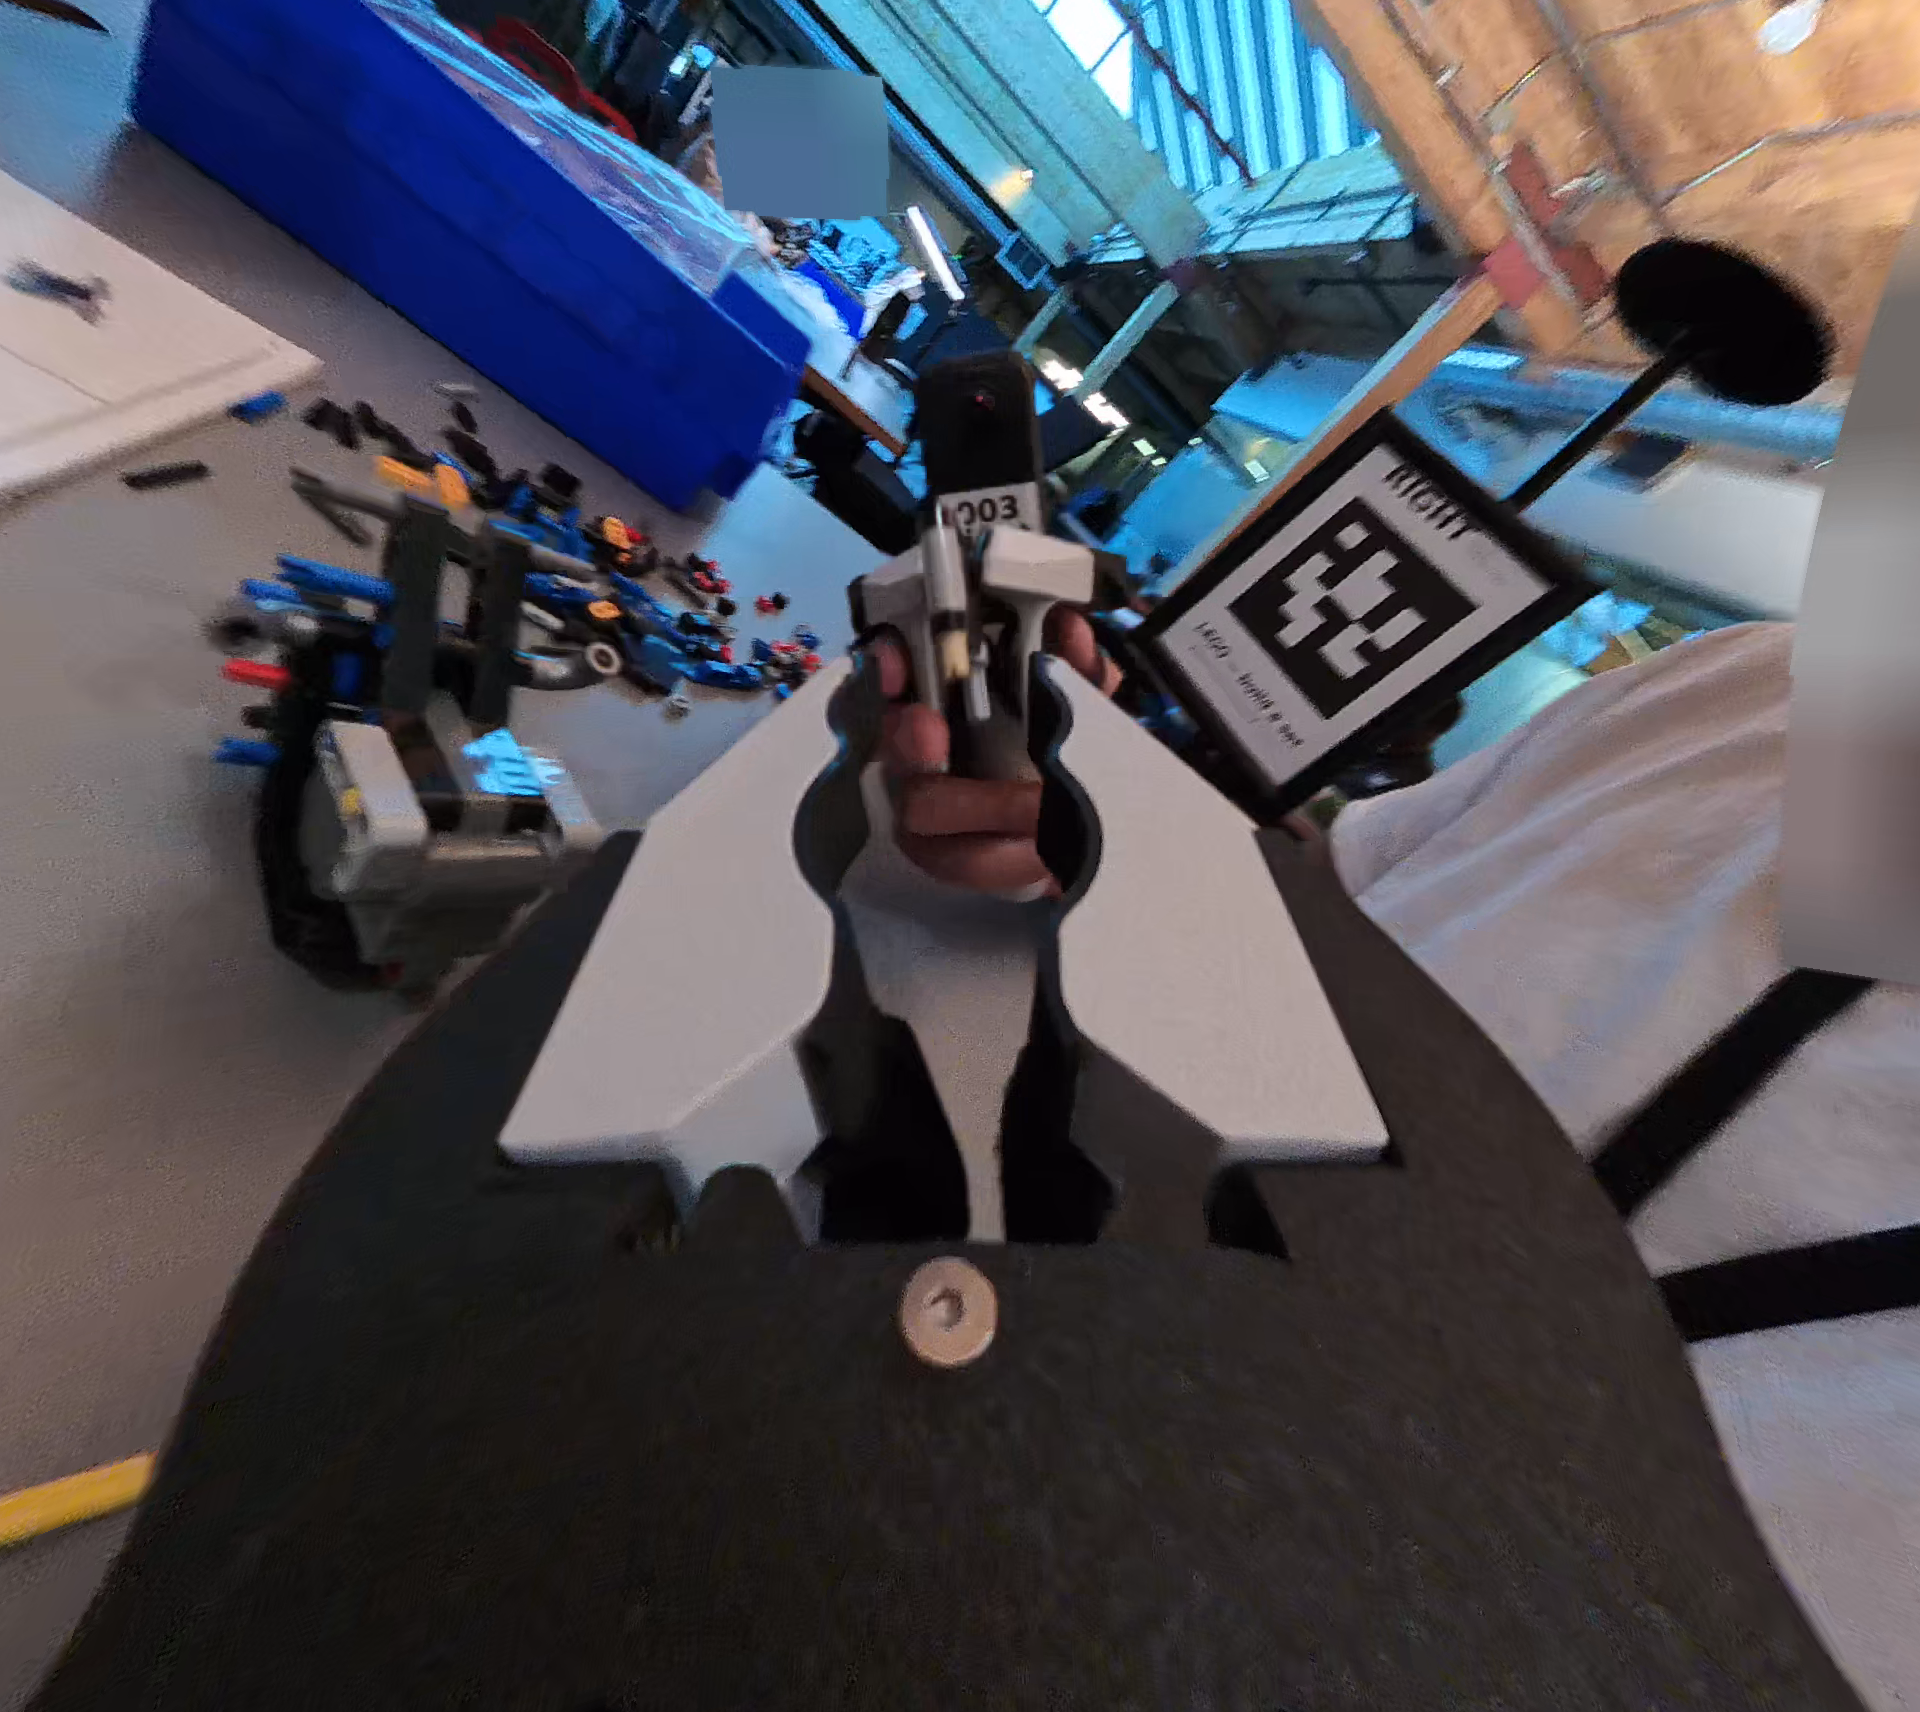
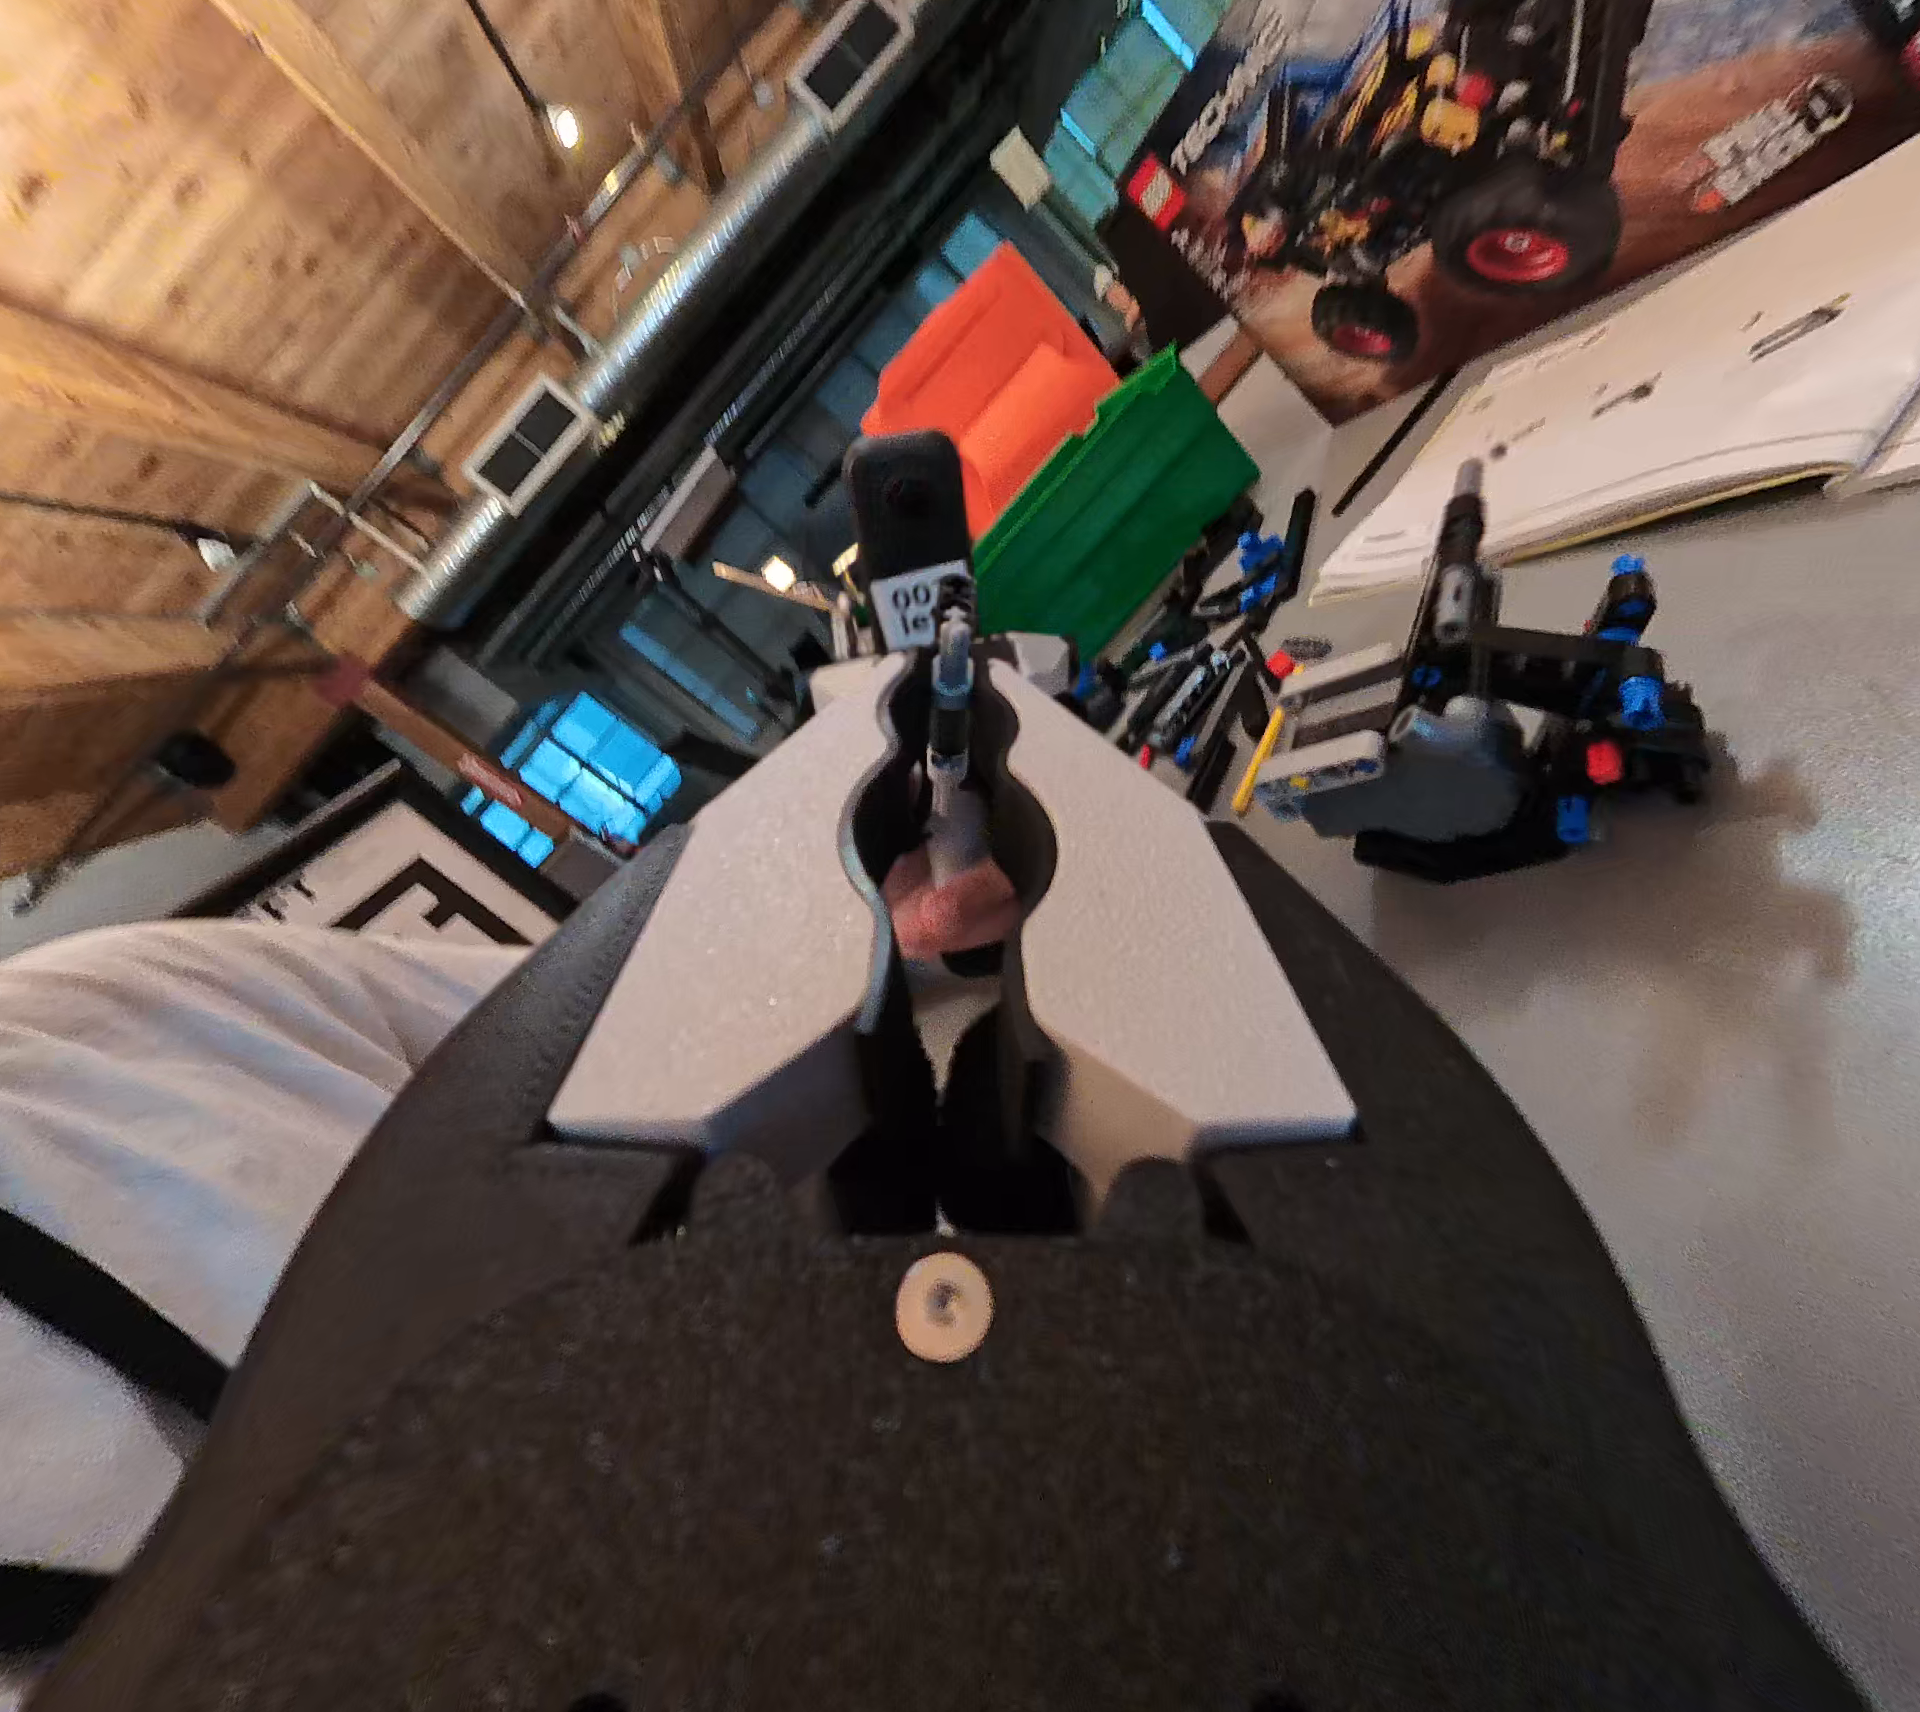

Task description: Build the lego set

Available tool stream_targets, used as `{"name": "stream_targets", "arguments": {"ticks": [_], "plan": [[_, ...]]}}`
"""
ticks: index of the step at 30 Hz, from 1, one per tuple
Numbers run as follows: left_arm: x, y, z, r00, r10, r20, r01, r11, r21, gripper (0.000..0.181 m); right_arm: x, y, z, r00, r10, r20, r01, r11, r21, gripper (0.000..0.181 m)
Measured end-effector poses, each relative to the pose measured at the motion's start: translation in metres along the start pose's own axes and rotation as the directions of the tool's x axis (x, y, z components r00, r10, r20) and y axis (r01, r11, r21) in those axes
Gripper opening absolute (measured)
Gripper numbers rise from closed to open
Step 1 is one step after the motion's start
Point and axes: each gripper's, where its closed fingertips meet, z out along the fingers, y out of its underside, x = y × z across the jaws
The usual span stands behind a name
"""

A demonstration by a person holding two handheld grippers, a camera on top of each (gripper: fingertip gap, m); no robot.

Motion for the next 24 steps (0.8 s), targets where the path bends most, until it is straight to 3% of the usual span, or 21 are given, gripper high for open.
{"name": "stream_targets", "arguments": {"ticks": [1,8,14,16,24], "plan": [[-0.001,-0.001,-0.001,0.999,0.044,0.028,-0.044,0.999,-0.005,0.026,-0.001,-0.006,-0.002,1.000,0.009,0.012,-0.010,0.999,0.049,0.006],[-0.001,-0.004,0.002,1.000,-0.005,0.011,0.004,0.999,0.045,0.017,-0.006,-0.004,0.006,0.996,0.060,0.061,-0.069,0.984,0.165,0.006],[-0.006,-0.008,-0.002,0.999,-0.044,0.013,0.043,0.996,0.074,0.013,0.006,-0.001,0.009,0.999,0.045,-0.001,-0.043,0.971,0.234,0.005],[-0.008,-0.007,-0.002,0.998,-0.053,0.018,0.052,0.996,0.069,0.013,0.010,0.001,0.008,0.999,0.028,-0.034,-0.019,0.973,0.231,0.006],[-0.003,-0.007,-0.002,0.999,-0.040,-0.009,0.040,0.997,0.060,0.005,0.002,0.008,0.014,0.998,0.055,0.034,-0.061,0.980,0.192,0.006]]}}
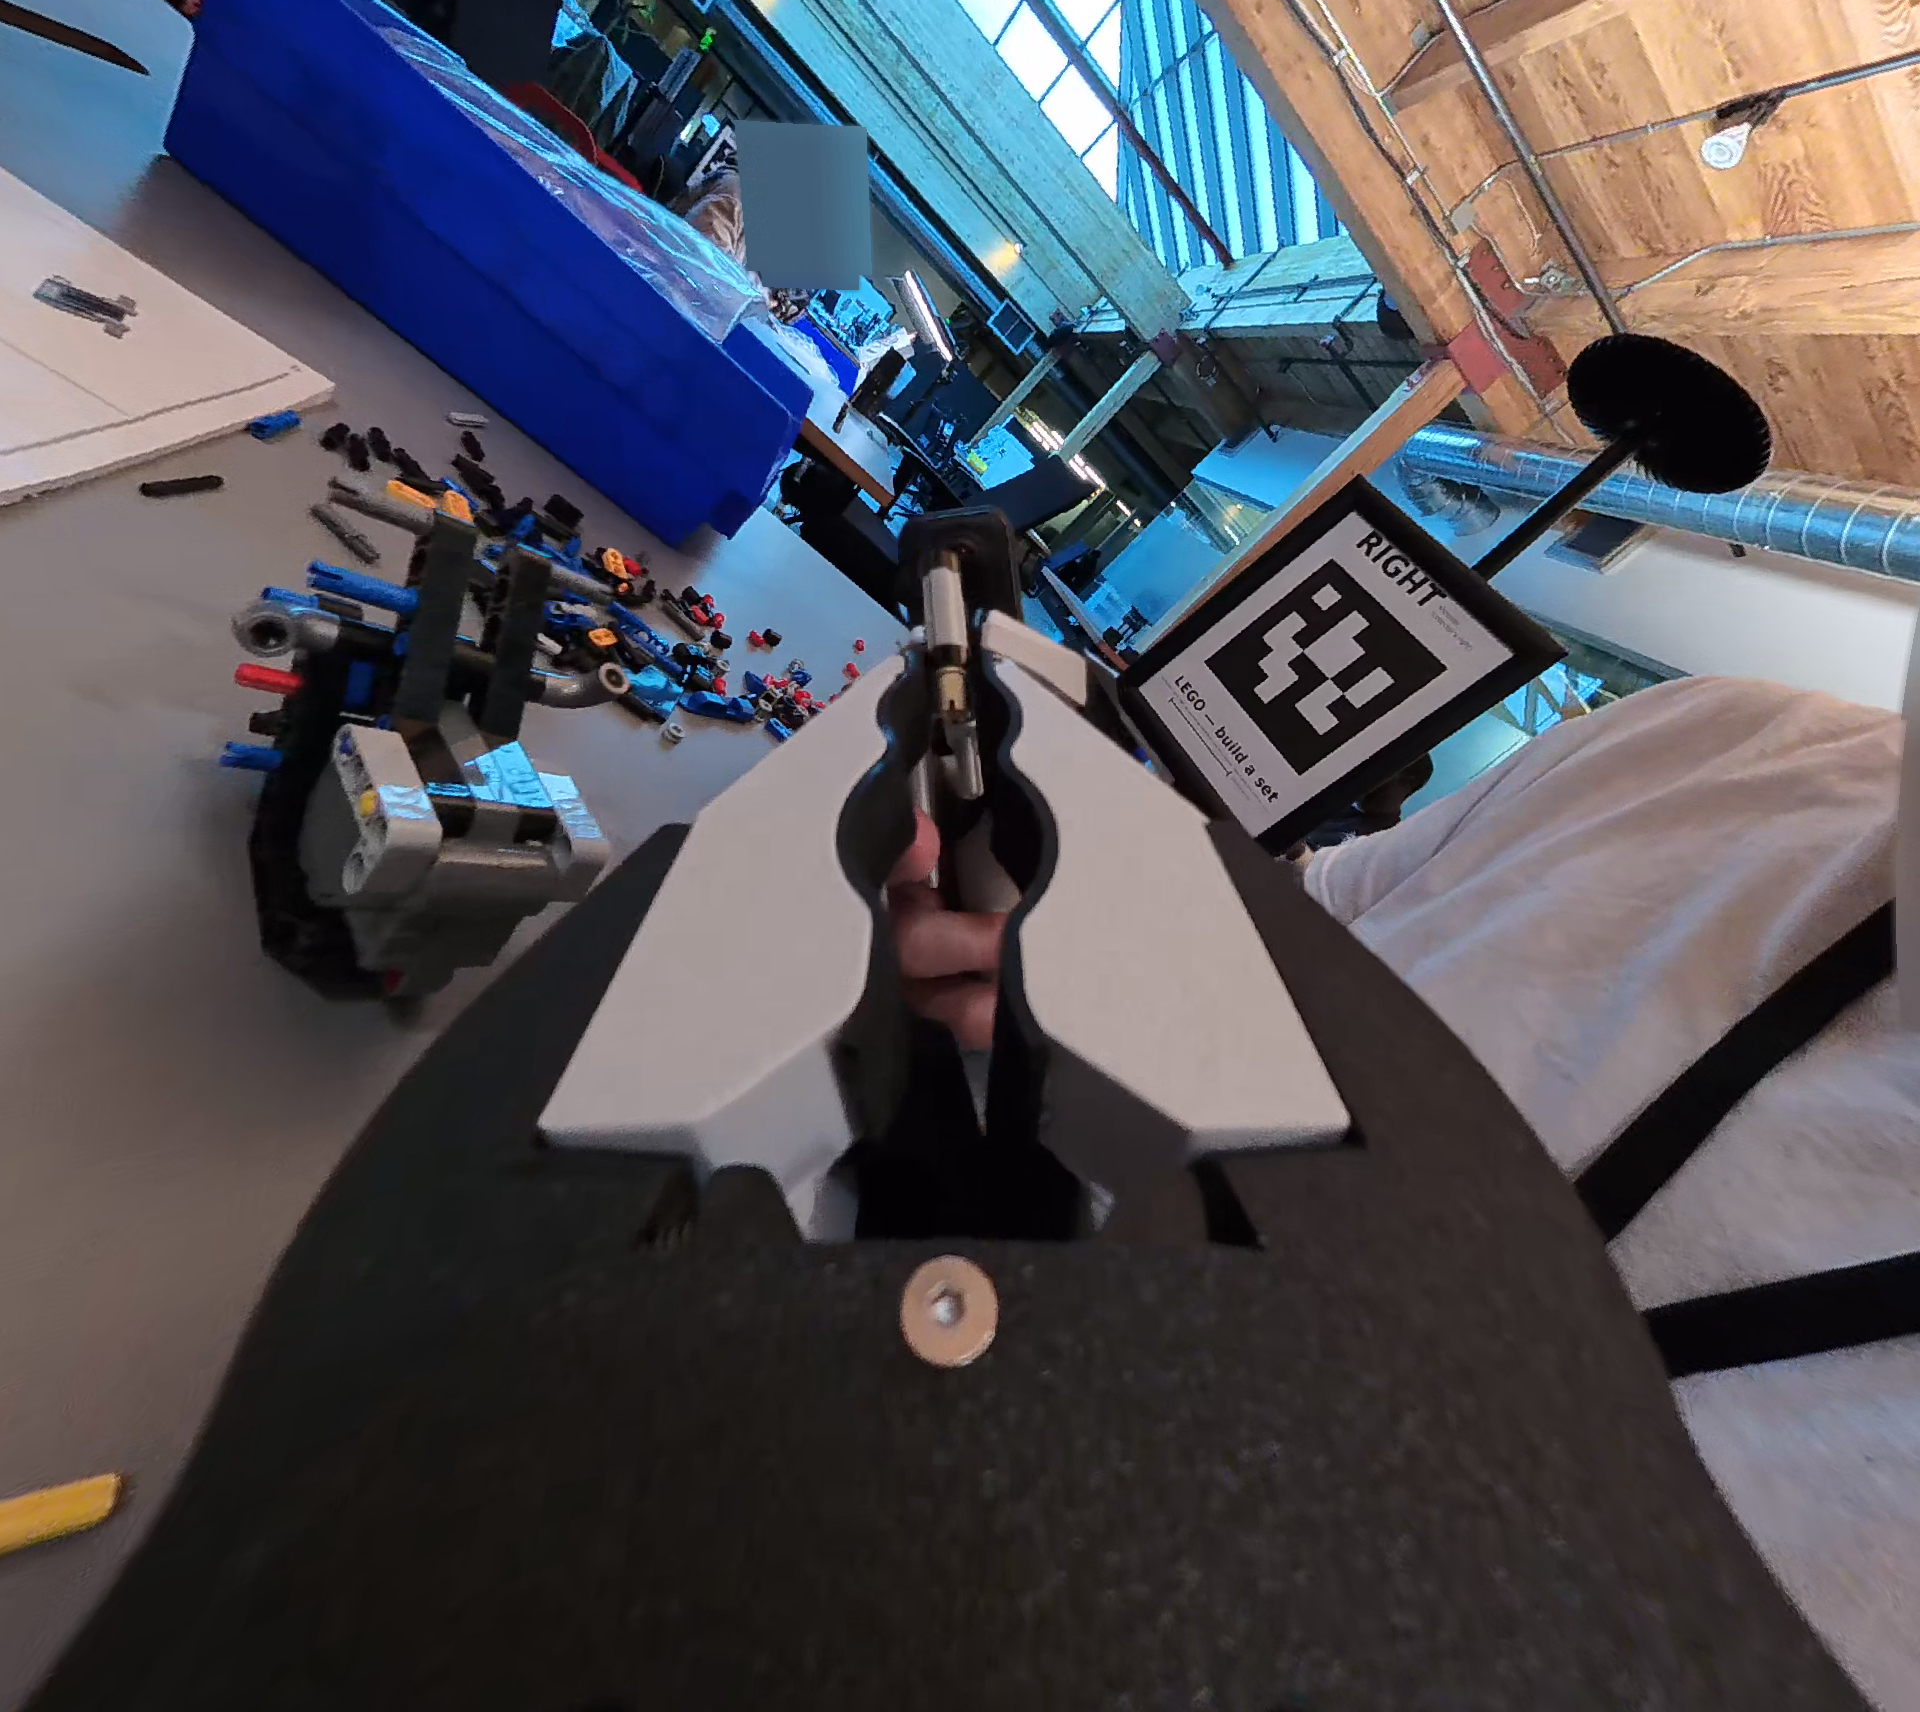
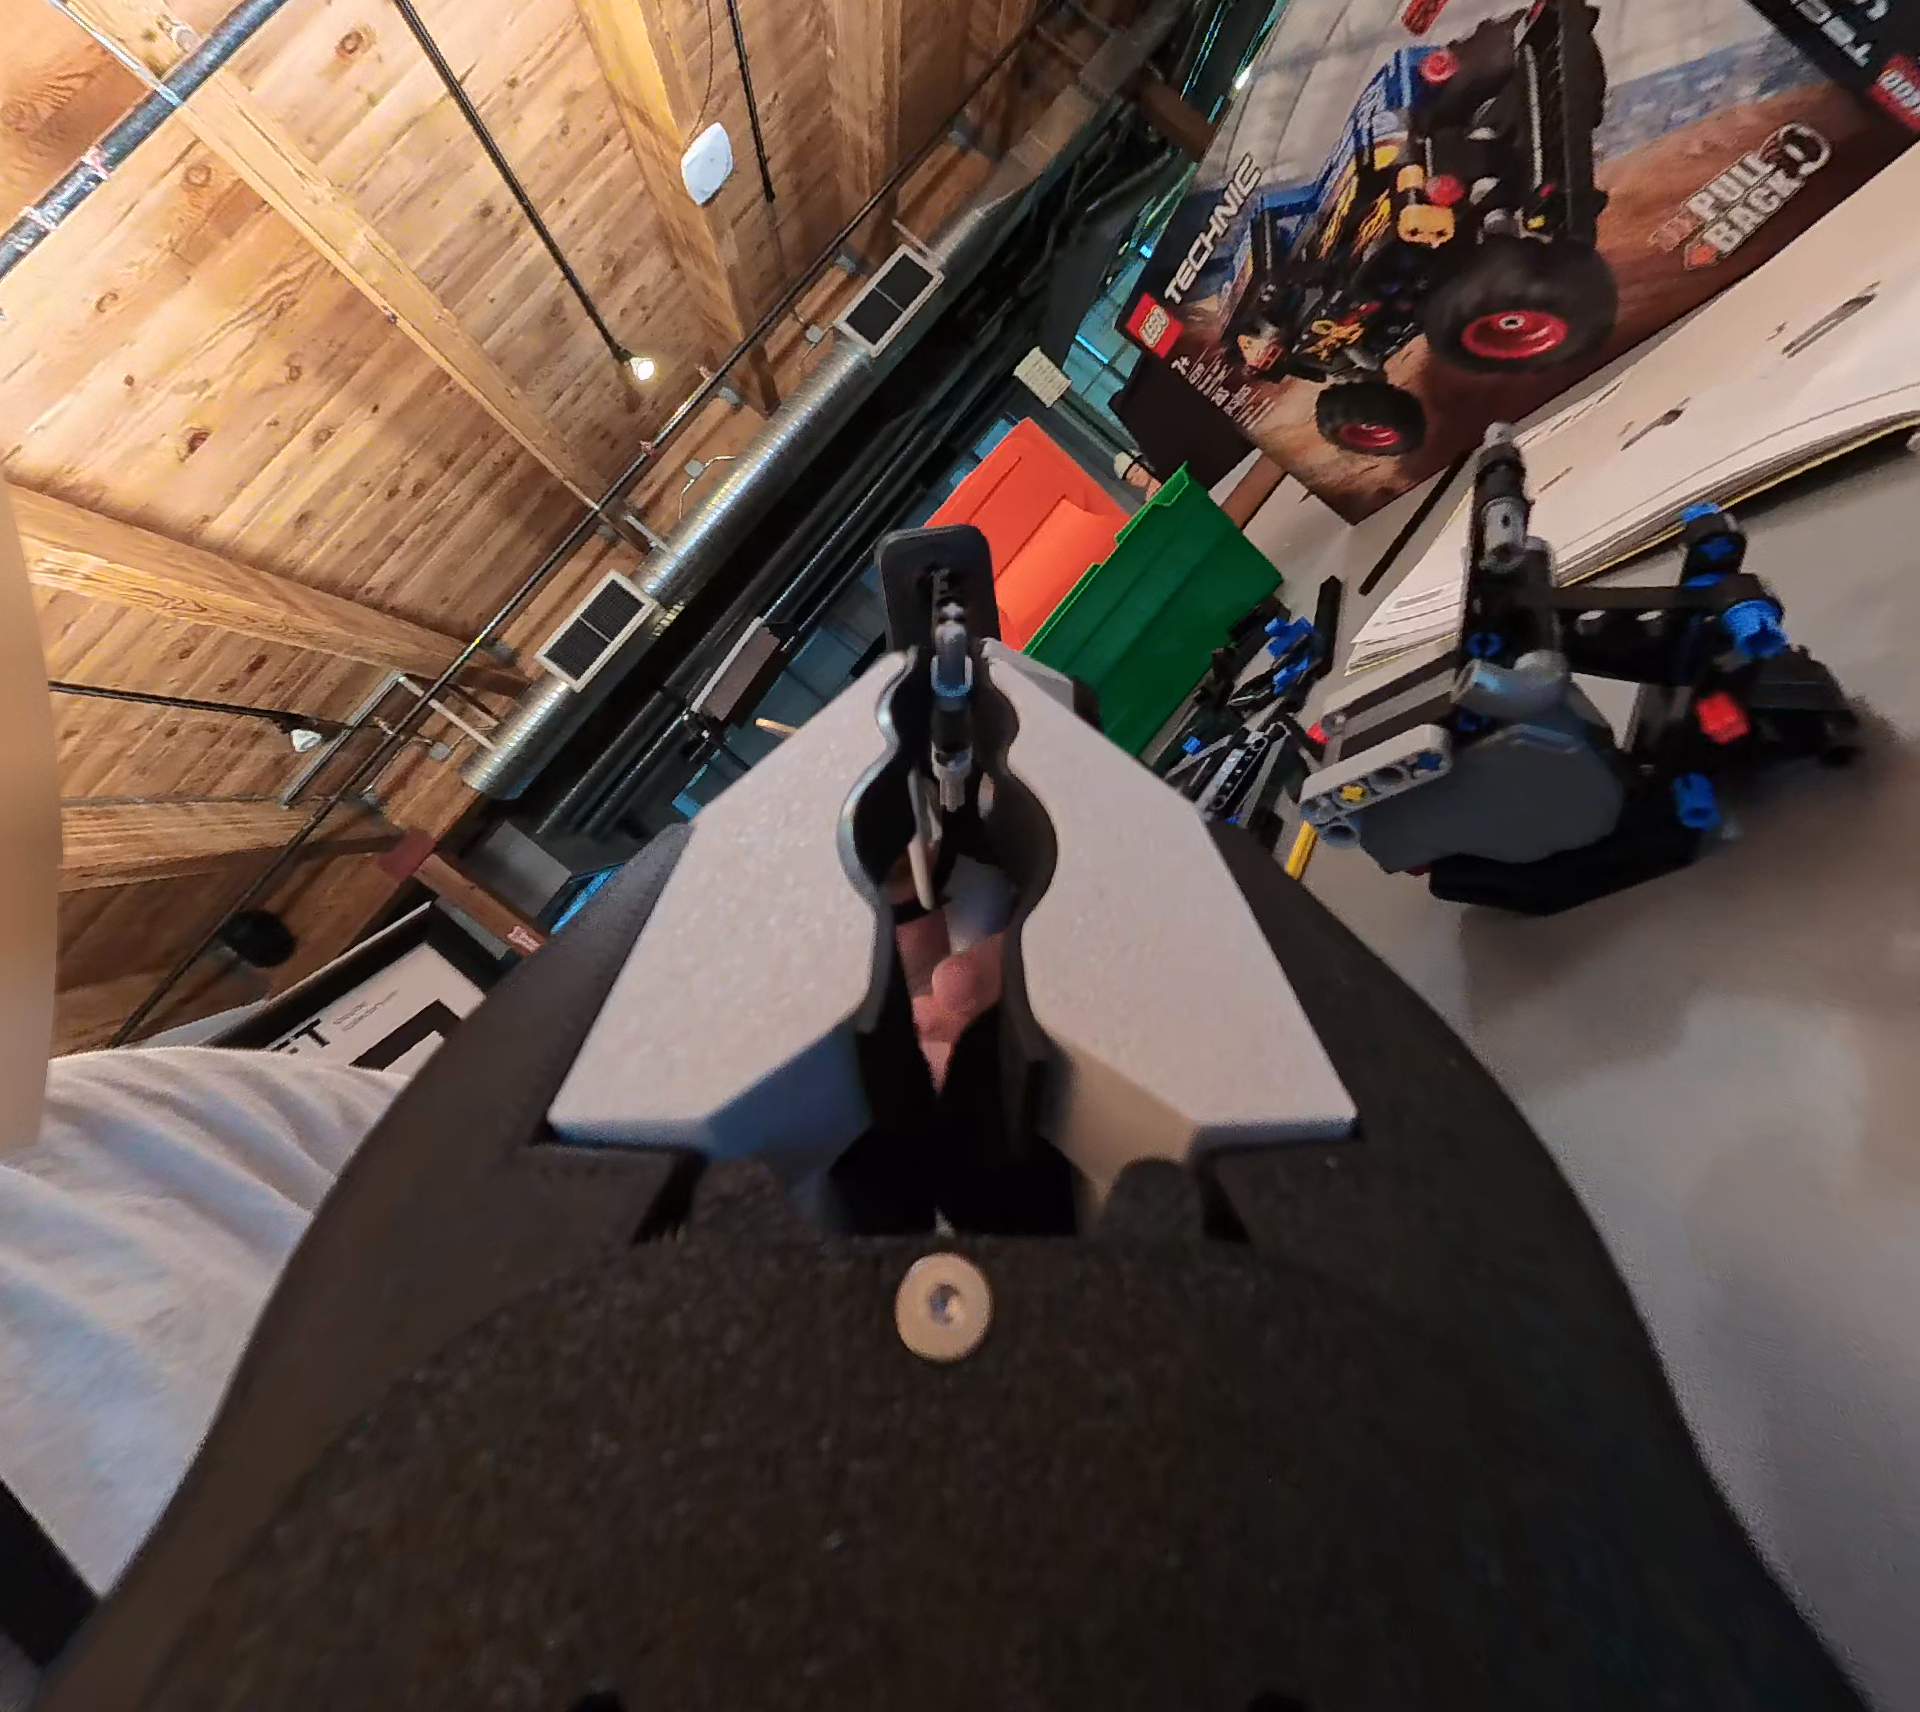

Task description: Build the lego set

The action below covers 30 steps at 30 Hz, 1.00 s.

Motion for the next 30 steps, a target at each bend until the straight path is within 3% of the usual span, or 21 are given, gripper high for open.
{"name": "stream_targets", "arguments": {"ticks": [7,11,13,16,18,20,23,30], "plan": [[-0.005,0.001,-0.003,0.998,-0.064,0.001,0.064,0.998,-0.018,0.005,0.006,0.006,0.001,0.999,-0.018,-0.038,0.016,0.998,-0.059,0.006],[-0.017,0.002,-0.004,0.995,-0.076,0.061,0.077,0.997,-0.011,0.005,0.020,0.005,-0.003,0.958,-0.220,-0.185,0.194,0.969,-0.152,0.015],[-0.023,0.000,-0.008,0.992,-0.068,0.107,0.069,0.998,0.001,0.005,0.030,-0.003,-0.010,0.837,-0.457,-0.302,0.391,0.885,-0.255,0.033],[-0.033,-0.003,-0.013,0.984,-0.069,0.166,0.067,0.998,0.017,0.006,0.026,-0.012,-0.011,0.521,-0.780,-0.347,0.639,0.626,-0.446,0.038],[-0.035,-0.001,-0.013,0.980,-0.052,0.190,0.052,0.999,0.007,0.006,0.023,-0.004,-0.004,0.349,-0.892,-0.288,0.680,0.453,-0.577,0.039],[-0.035,0.002,-0.011,0.978,-0.025,0.206,0.028,1.000,-0.013,0.006,0.028,0.001,0.000,0.230,-0.942,-0.243,0.660,0.335,-0.672,0.039],[-0.032,0.006,-0.008,0.975,0.017,0.220,-0.008,0.999,-0.042,0.006,0.033,0.004,0.003,0.171,-0.961,-0.217,0.632,0.276,-0.724,0.036],[-0.029,0.009,-0.006,0.976,0.012,0.217,0.000,0.999,-0.055,0.005,0.039,0.010,0.002,0.124,-0.969,-0.212,0.612,0.243,-0.752,0.024]]}}
